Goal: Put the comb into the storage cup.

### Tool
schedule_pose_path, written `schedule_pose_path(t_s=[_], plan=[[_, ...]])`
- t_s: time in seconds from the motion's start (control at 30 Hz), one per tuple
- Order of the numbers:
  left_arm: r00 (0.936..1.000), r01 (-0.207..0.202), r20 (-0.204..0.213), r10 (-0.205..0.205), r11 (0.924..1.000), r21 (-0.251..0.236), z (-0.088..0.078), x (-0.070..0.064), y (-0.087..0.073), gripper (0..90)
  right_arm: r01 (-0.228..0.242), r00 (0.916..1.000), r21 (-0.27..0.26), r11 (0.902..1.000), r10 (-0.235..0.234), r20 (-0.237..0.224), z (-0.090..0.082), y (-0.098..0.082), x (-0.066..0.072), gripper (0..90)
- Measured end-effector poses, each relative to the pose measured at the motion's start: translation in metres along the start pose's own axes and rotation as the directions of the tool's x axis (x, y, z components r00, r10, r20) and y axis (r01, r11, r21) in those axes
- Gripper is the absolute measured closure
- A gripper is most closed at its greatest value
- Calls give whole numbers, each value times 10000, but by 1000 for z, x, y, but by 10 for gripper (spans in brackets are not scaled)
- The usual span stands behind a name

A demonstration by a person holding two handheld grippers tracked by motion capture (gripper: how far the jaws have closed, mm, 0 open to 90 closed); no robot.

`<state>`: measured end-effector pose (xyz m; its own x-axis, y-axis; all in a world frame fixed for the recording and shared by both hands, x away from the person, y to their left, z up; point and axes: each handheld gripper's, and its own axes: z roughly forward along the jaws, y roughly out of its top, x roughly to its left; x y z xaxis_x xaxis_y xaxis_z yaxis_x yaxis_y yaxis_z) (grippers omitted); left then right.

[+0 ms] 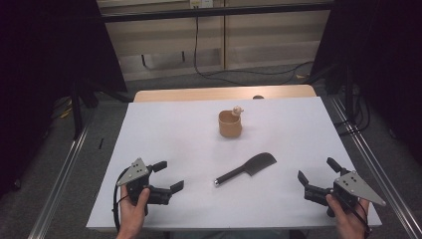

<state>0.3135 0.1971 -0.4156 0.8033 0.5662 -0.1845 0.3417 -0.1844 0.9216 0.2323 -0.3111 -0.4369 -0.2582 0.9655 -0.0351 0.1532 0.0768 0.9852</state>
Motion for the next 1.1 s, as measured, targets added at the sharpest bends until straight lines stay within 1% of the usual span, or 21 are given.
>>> schedule_pose_path(t_s=[0.1,0.2,0.27,0.33,0.37,0.4,0.47,0.5,0.6,0.7,0.77,0.83,0.87,0.97,1.0,1.1], plan=[[9998,-160,85,160,9999,38,3,-1,3,43,22,10000,1,10000,-22,1,0,0,0,9],[9985,-275,471,270,9996,95,8,-3,5,40,16,10000,26,10000,-16,14,-1,0,1,9],[9975,-424,574,409,9988,260,11,-4,7,40,11,10000,15,10000,-11,29,-1,0,1,9],[9970,-598,523,577,9975,384,15,-6,8,40,39,10000,21,10000,-39,-16,-1,0,0,9],[9974,-633,381,617,9972,405,17,-8,9,39,37,10000,35,10000,-37,0,-1,0,1,9],[9971,-666,392,649,9969,429,19,-9,10,40,40,10000,24,10000,-40,-5,-1,0,1,9],[9953,-835,539,808,9952,507,22,-10,12,43,20,10000,-28,10000,-20,-86,-1,0,1,9],[9955,-848,470,823,9950,534,24,-10,14,45,29,9999,-34,10000,-29,-99,-1,0,1,9],[9952,-759,667,721,9956,556,30,-10,18,44,55,9999,-1,10000,-55,-133,-1,0,2,9],[9949,-823,629,784,9947,615,36,-11,22,43,101,9998,-30,9999,-101,-164,-1,0,2,9],[9935,-901,759,849,9935,690,39,-11,23,41,56,9999,-29,10000,-57,-154,-1,0,2,9],[9929,-803,942,728,9937,783,42,-13,23,41,90,9998,-14,10000,-90,-153,-1,0,2,9],[9921,-880,968,796,9924,856,44,-13,24,42,93,9998,-25,10000,-94,-147,-1,0,2,9],[9912,-843,1097,739,9920,937,49,-15,24,38,92,9998,-38,10000,-92,-165,-1,0,2,9],[9902,-849,1202,717,9905,1086,51,-15,25,39,110,9998,-35,9999,-111,-161,-1,1,2,9],[9892,-961,1236,793,9860,1364,56,-16,25,39,94,9998,-38,9999,-95,-168,-1,1,2,9]])
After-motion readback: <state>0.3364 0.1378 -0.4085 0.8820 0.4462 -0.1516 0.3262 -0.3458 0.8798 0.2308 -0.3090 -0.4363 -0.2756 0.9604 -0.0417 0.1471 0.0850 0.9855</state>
